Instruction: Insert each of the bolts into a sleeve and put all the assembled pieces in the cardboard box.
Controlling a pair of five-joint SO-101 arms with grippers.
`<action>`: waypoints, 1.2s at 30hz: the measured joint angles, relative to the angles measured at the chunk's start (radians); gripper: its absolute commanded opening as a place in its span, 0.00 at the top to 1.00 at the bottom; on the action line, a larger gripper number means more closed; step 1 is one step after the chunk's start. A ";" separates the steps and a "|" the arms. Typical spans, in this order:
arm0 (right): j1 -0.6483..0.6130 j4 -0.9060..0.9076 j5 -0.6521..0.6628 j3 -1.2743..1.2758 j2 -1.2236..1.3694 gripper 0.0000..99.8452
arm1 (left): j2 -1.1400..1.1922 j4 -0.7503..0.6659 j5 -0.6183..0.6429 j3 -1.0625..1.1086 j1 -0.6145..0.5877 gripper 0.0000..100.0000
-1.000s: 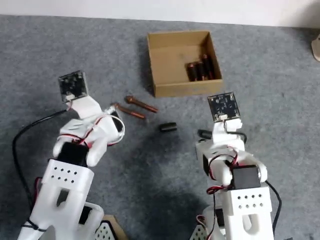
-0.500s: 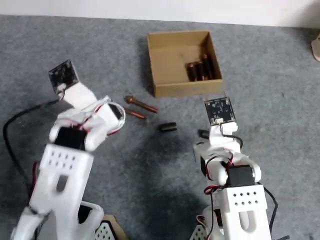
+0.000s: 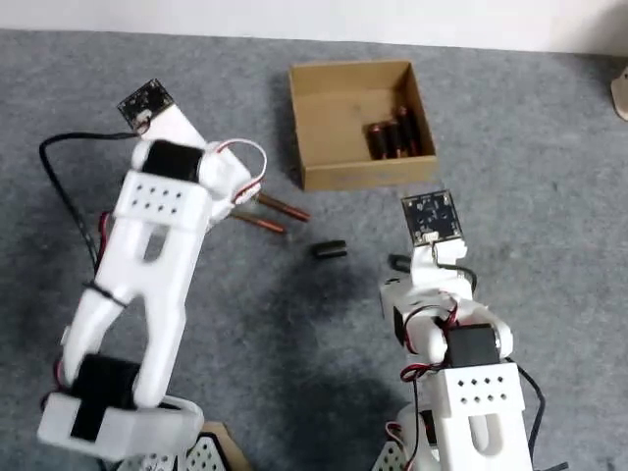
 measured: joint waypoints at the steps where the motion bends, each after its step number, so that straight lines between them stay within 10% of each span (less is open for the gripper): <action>1: 0.000 0.000 0.000 0.000 0.000 0.82 | 0.026 0.017 0.006 -0.026 0.000 0.80; 36: 0.000 -0.112 0.002 0.115 0.000 0.82 | 0.577 0.195 0.066 -0.460 -0.058 0.80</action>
